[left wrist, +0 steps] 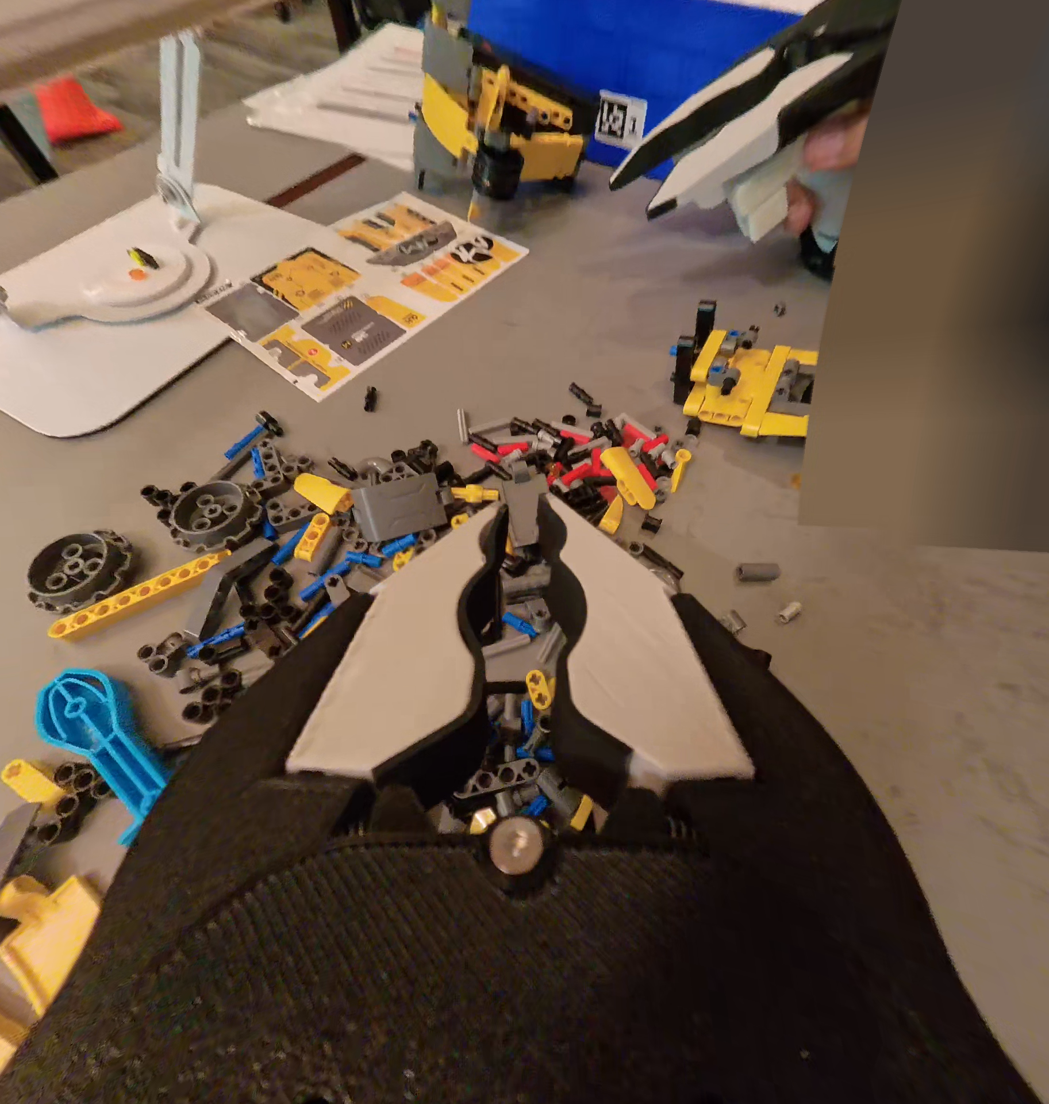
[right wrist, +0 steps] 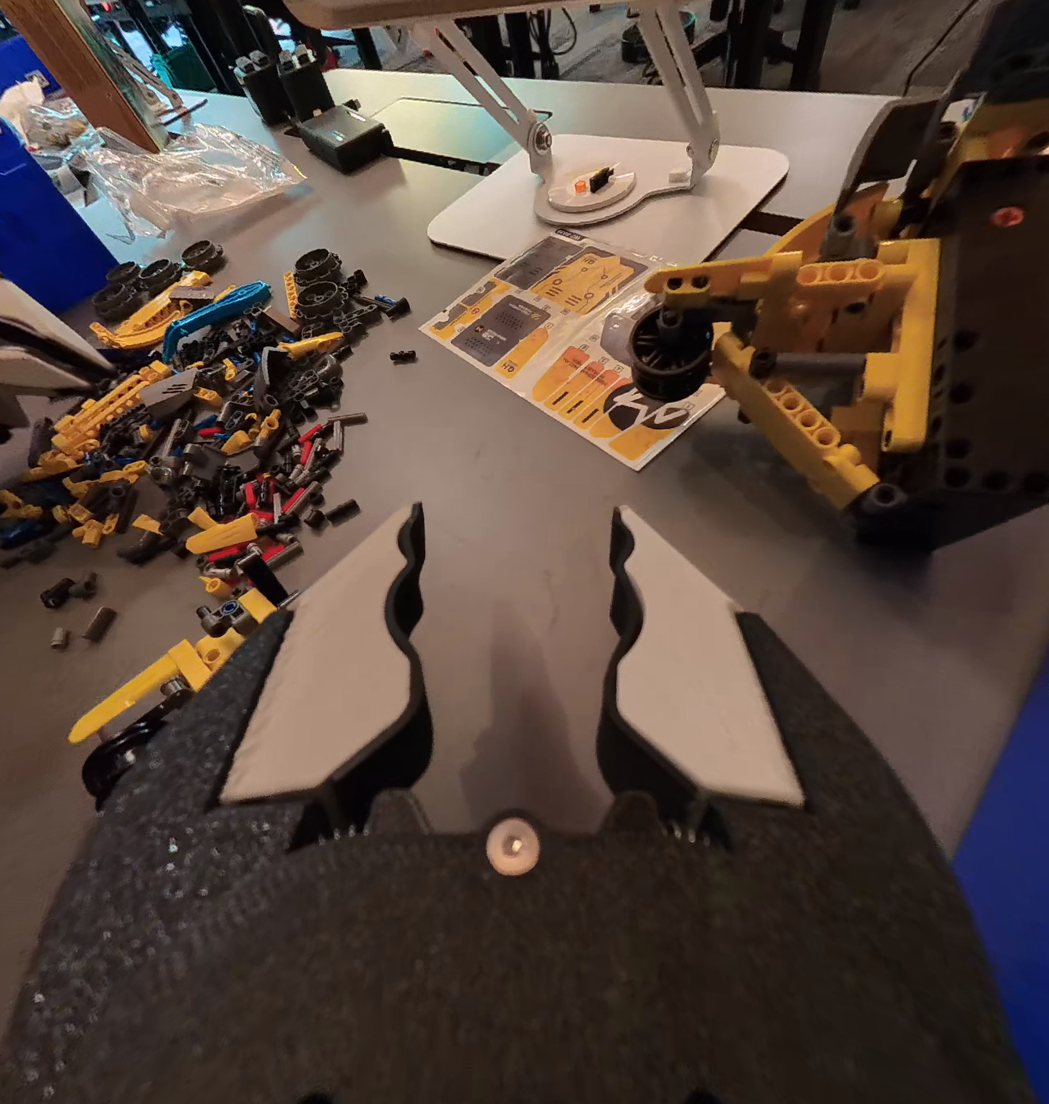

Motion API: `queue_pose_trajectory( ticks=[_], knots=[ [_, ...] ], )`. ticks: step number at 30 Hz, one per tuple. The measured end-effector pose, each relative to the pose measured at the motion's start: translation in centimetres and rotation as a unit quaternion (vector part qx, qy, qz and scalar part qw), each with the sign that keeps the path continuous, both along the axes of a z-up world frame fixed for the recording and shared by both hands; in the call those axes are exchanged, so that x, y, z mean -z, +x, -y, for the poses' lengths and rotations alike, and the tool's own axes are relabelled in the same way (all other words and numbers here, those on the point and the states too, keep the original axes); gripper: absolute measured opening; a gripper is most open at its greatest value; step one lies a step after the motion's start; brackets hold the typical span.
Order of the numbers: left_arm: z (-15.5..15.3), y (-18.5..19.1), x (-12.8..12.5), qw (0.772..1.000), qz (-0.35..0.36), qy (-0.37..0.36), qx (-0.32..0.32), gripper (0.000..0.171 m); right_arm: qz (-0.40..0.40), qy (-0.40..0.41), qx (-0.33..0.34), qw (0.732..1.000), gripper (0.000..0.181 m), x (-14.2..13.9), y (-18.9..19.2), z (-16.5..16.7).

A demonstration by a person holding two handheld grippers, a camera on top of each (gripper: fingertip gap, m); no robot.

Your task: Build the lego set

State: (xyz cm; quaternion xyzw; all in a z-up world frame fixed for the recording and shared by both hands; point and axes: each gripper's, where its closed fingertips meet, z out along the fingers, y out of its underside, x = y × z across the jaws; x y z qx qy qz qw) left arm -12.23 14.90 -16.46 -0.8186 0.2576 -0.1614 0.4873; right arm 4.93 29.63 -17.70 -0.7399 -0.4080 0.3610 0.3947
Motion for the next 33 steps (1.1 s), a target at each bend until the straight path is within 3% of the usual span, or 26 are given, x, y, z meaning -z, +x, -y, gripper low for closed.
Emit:
queue_pose_trajectory(
  ticks=[7,17,23,26,30,33],
  knots=[
    [-0.6,-1.4,1.9,0.998,-0.053,-0.026,-0.035,0.005,0.004,-0.016,-0.006,1.0,0.063,0.4,-0.2,0.3],
    [-0.3,-0.1,2.0,0.999,-0.012,-0.044,-0.009,0.015,0.01,-0.034,-0.013,0.999,0.063,0.8,-0.5,0.6],
    [-0.3,0.2,2.6,0.998,-0.023,-0.05,-0.007,0.015,-0.002,-0.054,-0.018,0.998,0.065,0.8,-0.6,0.7],
    [-0.4,0.0,2.2,0.999,-0.004,-0.052,-0.015,0.015,-0.001,-0.054,-0.018,0.998,0.065,0.8,-0.6,0.8],
    [0.0,0.9,1.4,0.995,0.075,-0.072,0.004,0.011,0.009,-0.054,-0.022,0.998,0.065,1.1,-0.7,0.9],
    [-0.1,0.7,1.3,0.994,0.084,-0.073,-0.001,0.011,0.012,-0.059,-0.027,0.998,0.065,1.2,-0.8,1.0]
  ],
)
